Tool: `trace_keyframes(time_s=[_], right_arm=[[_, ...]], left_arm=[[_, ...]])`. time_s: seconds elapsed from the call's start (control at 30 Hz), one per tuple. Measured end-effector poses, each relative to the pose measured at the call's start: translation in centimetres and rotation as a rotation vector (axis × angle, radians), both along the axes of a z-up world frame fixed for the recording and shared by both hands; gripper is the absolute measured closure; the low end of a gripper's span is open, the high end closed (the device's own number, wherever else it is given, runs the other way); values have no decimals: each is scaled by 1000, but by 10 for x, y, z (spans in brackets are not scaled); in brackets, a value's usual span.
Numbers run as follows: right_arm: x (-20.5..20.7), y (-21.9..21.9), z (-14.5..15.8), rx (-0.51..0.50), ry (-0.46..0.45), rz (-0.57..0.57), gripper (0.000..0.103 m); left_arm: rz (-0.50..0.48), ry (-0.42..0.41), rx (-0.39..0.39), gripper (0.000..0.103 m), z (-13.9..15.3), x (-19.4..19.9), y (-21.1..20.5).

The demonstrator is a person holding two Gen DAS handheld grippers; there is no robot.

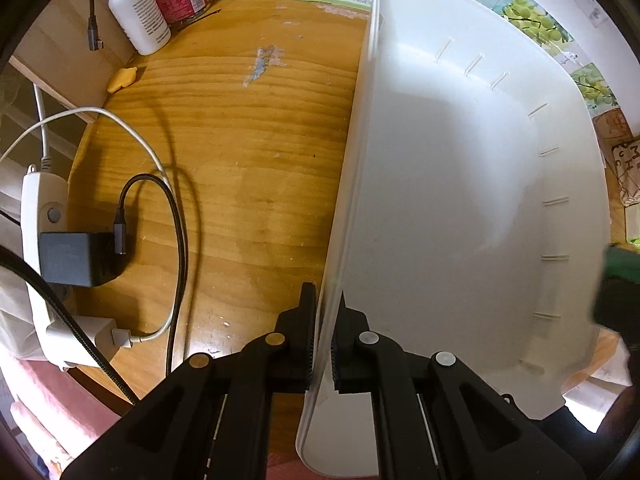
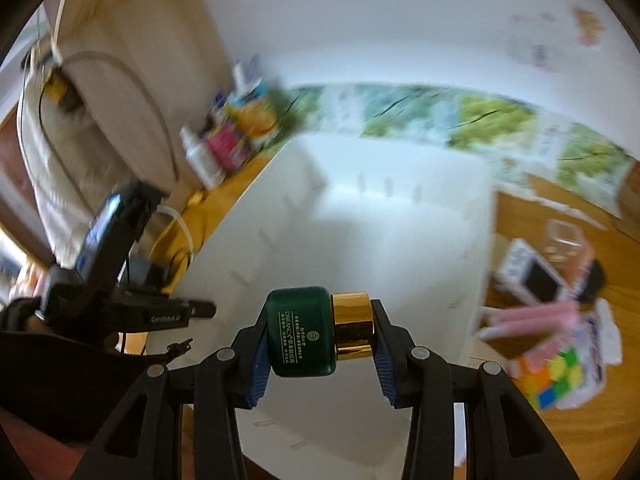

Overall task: Organize rigid objects
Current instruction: 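Carry the green jar into the tray with the right tool and release it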

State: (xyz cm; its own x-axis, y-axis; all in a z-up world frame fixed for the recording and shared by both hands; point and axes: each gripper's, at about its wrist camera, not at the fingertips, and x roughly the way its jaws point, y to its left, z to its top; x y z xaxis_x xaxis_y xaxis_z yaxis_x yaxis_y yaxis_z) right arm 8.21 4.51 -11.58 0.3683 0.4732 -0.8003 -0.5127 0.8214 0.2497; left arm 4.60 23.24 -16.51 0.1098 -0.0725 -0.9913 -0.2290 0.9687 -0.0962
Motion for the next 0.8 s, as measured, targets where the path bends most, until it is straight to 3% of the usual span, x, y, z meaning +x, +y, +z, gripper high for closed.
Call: trace_keyframes(time_s=[0.4, 0.6, 0.8], right_arm=[[28, 48, -78, -188, 282, 73, 59], [24, 53, -91, -191, 334, 105, 57], [21, 49, -88, -160, 321, 100, 45]], left_arm=[[11, 7, 0, 97, 0, 8, -3], [-4, 19, 16, 97, -3, 15, -3], [-12, 22, 22, 96, -7, 23, -4]])
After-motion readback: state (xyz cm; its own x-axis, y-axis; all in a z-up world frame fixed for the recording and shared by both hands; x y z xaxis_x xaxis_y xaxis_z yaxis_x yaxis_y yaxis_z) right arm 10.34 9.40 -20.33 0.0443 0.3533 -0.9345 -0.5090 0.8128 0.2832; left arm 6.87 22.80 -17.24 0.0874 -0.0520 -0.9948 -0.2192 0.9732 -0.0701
